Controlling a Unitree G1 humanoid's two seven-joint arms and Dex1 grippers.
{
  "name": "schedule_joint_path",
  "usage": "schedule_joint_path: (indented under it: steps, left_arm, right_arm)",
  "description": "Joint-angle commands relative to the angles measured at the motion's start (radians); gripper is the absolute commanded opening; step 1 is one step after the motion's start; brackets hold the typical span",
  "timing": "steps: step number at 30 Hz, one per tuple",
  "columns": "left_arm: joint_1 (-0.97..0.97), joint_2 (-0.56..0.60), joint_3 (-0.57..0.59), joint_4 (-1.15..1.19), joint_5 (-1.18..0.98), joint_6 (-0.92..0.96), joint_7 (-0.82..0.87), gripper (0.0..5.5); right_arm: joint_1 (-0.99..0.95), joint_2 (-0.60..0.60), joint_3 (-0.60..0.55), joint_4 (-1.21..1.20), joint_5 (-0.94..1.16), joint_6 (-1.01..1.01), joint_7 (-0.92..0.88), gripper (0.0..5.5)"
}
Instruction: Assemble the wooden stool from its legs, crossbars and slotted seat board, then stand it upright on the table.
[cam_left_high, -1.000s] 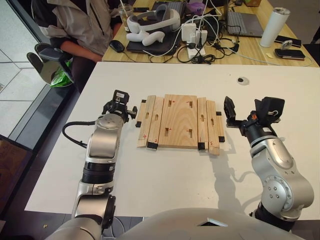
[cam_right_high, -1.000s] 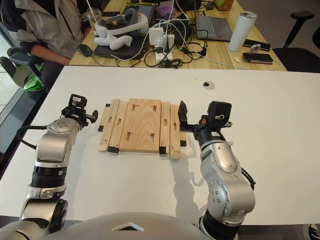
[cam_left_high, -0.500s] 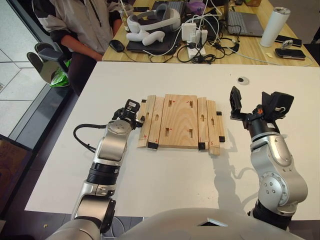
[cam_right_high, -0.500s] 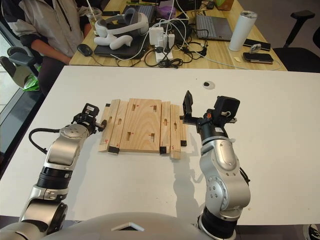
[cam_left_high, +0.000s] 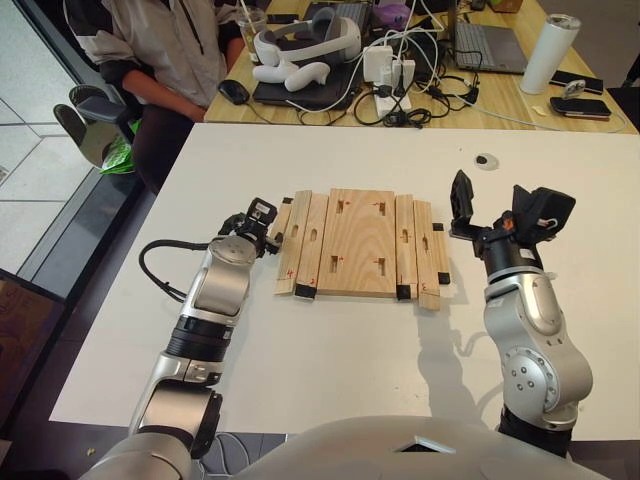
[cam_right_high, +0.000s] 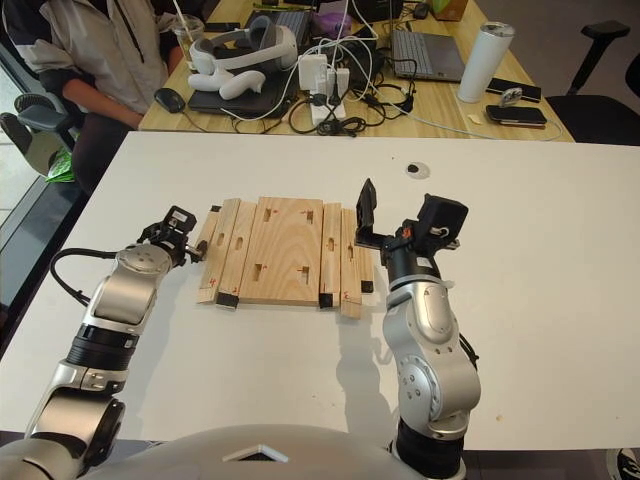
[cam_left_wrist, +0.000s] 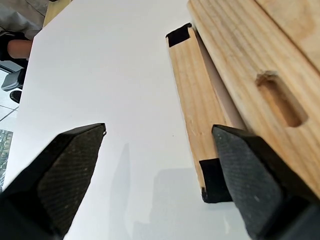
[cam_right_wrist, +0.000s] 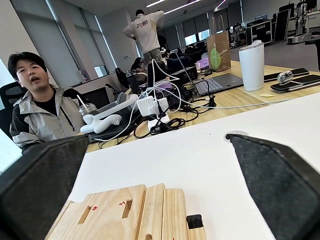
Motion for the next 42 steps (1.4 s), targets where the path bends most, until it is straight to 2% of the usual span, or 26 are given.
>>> schedule_joint_path:
  steps: [1, 11, 18, 26, 35, 42]
  left_arm:
    - [-0.011, -0.020, 0.025, -0.022, -0.030, 0.031, -0.027, 3.98]
    - [0.006, -0.010, 0.051, -0.075, -0.055, 0.061, -0.048, 3.98]
    - [-0.012, -0.027, 0.102, -0.093, -0.054, 0.012, 0.009, 3.98]
    - [-0.006, -0.018, 0.039, -0.071, -0.013, -0.021, 0.015, 3.98]
    - [0.012, -0.041, -0.043, -0.079, 0.007, 0.028, -0.008, 3.98]
    - [0.038, -0.070, -0.010, -0.132, 0.012, 0.044, 0.042, 3.98]
  right_arm:
    - [0.017, 0.056, 0.011, 0.006, 0.012, -0.016, -0.019, 5.28]
    - [0.018, 0.040, 0.015, 0.005, 0.024, -0.019, -0.031, 5.28]
    - [0.024, 0.035, 0.015, 0.002, 0.025, -0.015, -0.031, 5.28]
    - [0.014, 0.031, 0.011, 0.009, 0.027, -0.013, -0.026, 5.28]
    - [-0.010, 0.017, -0.017, 0.015, 0.036, -0.006, -0.018, 5.28]
    - [-0.011, 0.017, -0.017, 0.013, 0.039, 0.000, -0.016, 5.28]
